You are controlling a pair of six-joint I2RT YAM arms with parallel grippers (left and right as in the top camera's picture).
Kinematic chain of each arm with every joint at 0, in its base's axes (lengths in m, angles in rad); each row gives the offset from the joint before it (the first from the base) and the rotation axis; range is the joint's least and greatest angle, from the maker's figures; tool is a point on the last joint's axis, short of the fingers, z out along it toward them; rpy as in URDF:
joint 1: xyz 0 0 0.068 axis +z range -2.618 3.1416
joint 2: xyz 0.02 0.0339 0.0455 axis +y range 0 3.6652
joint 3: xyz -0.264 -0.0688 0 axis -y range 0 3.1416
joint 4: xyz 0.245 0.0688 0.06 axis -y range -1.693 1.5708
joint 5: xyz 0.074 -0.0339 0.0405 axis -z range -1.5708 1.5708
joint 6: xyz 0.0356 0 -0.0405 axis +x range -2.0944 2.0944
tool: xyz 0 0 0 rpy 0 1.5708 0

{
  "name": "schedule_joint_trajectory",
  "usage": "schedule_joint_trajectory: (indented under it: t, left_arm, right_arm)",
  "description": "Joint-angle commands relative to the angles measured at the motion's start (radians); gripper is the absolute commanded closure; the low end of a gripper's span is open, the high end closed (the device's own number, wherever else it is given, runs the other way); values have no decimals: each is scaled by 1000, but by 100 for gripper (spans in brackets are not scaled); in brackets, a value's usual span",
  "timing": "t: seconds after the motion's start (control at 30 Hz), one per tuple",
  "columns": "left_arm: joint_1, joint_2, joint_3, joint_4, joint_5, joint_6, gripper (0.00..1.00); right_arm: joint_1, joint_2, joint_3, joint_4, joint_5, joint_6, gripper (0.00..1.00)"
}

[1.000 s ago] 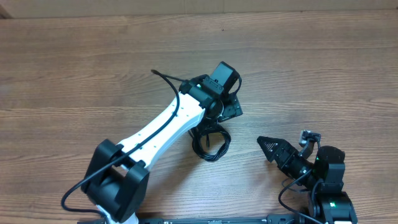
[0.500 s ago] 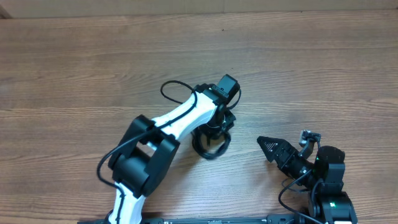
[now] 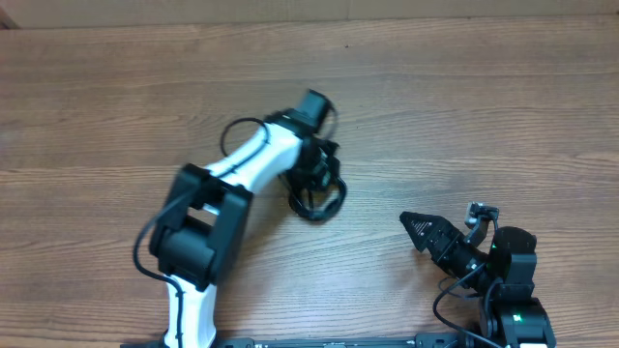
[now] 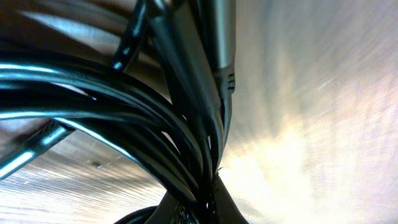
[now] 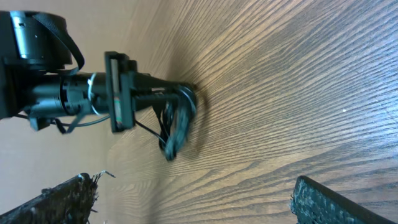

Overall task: Untangle cables
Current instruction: 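Lift the held cable coil with the left gripper and shake it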

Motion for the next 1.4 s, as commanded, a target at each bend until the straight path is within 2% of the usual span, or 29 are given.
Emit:
schedule_joint_trajectory:
  t: [0.0, 0.07, 0.13, 0.2, 0.23, 0.3, 0.37, 0.53, 0.63, 0.73, 0.8, 0.93, 1.07, 1.13, 1.27, 1.37]
  left_arm:
    - [100, 24, -6, 17, 153, -28, 95]
    - [138, 24, -6, 53, 181, 33, 81]
    - [171, 24, -6, 117, 206, 158, 66]
    - [193, 24, -6, 190, 234, 292, 44]
    - [200, 24, -6, 225, 251, 360, 38]
    - [205, 24, -6, 274, 289, 436, 30]
    - [204, 23, -6, 327, 330, 499, 26]
    - [198, 13, -4, 573, 448, 883, 1]
    - [198, -4, 0, 588, 509, 1172, 0]
    - [200, -42, 0, 514, 468, 1459, 0]
    - [200, -79, 3, 428, 338, 1571, 0]
    - [179, -185, 26, 240, -34, 1833, 0]
    - [131, -259, 29, 194, -311, 2156, 0]
    - [113, -261, 29, 187, -385, 2279, 0]
    - [107, -224, 29, 144, -377, 2407, 0]
    - [109, -185, 29, 110, -384, 2496, 8]
  right_arm:
    - [-2, -2, 26, 2, 10, -8, 0]
    - [-2, -2, 26, 2, 9, -8, 1]
    - [-2, -2, 26, 2, 10, -8, 0]
    - [-2, -2, 26, 2, 10, -8, 0]
    - [-2, -2, 26, 2, 10, -8, 0]
    - [-2, -2, 26, 2, 10, -8, 0]
    - [-2, -2, 26, 2, 10, -8, 0]
    - [-2, -2, 26, 2, 10, -8, 0]
    - [-2, -2, 26, 2, 10, -8, 0]
    - [-2, -2, 26, 2, 10, -8, 0]
    - [-2, -2, 26, 2, 10, -8, 0]
    - [-2, -2, 26, 2, 10, -8, 0]
    - [-2, -2, 26, 2, 10, -8, 0]
    - [-2, -2, 26, 2, 10, -8, 0]
    - [-2, -2, 26, 2, 10, -8, 0]
    - [-2, -2, 26, 2, 10, -8, 0]
